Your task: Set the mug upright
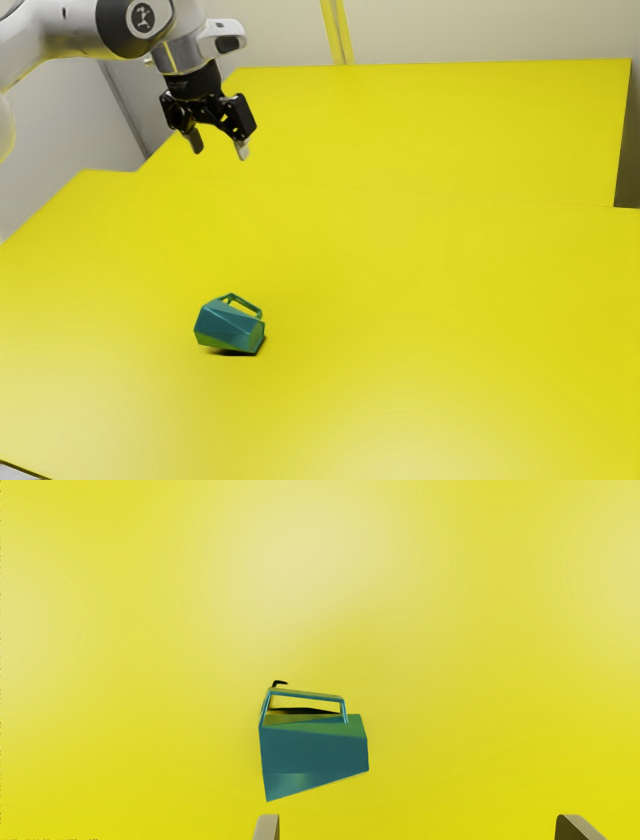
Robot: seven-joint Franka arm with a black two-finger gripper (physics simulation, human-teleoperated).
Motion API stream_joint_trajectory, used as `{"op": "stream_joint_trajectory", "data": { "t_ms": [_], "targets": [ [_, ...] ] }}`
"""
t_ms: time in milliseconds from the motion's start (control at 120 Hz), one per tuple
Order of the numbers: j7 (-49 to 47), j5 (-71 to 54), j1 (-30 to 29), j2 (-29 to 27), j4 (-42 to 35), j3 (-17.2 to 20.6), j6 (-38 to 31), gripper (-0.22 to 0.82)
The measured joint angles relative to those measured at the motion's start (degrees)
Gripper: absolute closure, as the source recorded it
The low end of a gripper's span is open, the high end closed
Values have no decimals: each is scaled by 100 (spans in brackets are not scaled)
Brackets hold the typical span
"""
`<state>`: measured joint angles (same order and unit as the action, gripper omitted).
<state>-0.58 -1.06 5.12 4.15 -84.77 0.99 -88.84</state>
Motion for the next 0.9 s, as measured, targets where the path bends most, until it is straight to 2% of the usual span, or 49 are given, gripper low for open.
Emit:
{"op": "stream_joint_trajectory", "data": {
  "t_ms": [300, 483, 608, 900],
  "targets": [
    [-26, -56, -205, -154, -137, -4, 48, 0],
    [-33, 251, -298, -731, -1195, -11, -46, 0],
    [-33, 745, -819, -965, -1821, -10, -119, 0],
    [61, 1818, -1511, -990, -2882, -53, -123, 0]
  ]
}}
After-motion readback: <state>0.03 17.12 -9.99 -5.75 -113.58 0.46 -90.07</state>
